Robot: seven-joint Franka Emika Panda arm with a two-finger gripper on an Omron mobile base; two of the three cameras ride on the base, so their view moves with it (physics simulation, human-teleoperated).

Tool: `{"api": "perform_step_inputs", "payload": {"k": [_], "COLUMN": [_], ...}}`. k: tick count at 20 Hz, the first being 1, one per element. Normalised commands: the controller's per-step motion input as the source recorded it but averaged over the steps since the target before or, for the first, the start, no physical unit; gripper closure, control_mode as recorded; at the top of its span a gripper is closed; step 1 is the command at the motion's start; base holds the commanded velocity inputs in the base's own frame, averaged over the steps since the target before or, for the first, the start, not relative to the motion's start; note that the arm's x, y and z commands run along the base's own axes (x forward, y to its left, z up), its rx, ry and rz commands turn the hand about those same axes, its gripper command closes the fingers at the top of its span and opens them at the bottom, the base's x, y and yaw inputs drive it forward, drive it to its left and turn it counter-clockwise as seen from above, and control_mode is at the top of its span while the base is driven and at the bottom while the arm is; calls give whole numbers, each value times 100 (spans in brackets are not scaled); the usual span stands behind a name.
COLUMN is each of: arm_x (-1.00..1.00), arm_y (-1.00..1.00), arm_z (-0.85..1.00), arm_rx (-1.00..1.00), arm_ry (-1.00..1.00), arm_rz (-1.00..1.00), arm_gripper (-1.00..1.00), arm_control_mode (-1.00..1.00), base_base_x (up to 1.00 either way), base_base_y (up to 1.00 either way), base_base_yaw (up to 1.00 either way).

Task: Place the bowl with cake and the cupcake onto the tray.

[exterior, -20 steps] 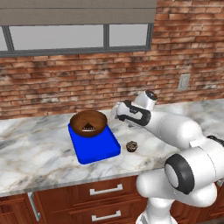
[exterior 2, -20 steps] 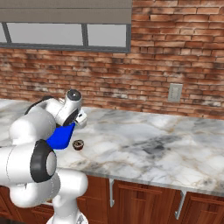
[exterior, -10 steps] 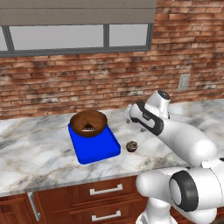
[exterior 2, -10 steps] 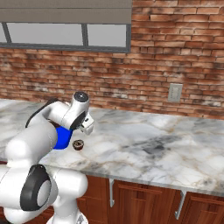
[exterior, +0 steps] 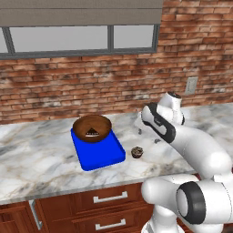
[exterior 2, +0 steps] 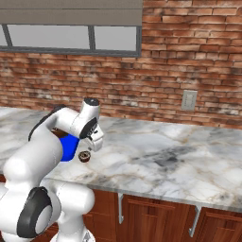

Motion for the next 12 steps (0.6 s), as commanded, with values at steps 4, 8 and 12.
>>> {"api": "perform_step_inputs", "payload": {"k": [4,8,12], "arm_x": [-29,-14,-3], "arm_y": [2,9,9], "arm_z": [-7,-15,-19], "arm_rx": [-7,-8,-7], "arm_ry": [18,5,-5], "arm_rz": [0,0,0], "arm_gripper": [-100,-100,-100], "arm_control_mode": [-100,-100,-100], "base_base_x": [0,0,0], "base_base_y": [0,0,0], "base_base_yaw": [0,0,0]}}
